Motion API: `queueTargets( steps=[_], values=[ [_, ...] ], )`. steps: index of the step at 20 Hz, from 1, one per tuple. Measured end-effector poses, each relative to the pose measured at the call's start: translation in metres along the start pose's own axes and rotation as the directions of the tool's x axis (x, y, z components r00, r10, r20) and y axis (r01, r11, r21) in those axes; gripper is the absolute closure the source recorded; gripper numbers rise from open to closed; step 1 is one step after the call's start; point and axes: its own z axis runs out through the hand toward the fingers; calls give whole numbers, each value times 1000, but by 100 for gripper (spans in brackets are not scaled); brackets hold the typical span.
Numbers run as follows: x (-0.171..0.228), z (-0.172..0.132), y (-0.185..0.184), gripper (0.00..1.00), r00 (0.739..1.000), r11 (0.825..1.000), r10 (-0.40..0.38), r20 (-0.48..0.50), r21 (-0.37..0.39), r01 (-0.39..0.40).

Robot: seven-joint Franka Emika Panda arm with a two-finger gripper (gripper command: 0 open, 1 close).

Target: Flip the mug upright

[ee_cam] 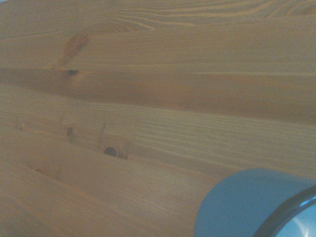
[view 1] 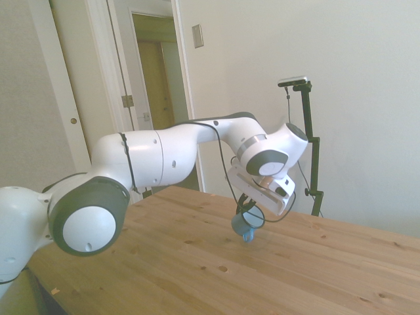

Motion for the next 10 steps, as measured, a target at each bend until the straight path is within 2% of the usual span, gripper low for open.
queueTargets(
  steps=[2, 5, 7, 10],
  values=[
    [-13, -8, -24, 100, 996, 998, -19, -84, -64, 14],
    [-37, -6, -56, 100, 979, 986, -54, -196, -165, 21],
    [-51, 4, -70, 100, 963, 971, -76, -259, -238, 13],
    [-71, 21, -78, 100, 934, 937, -98, -342, -348, -29]
  ],
)
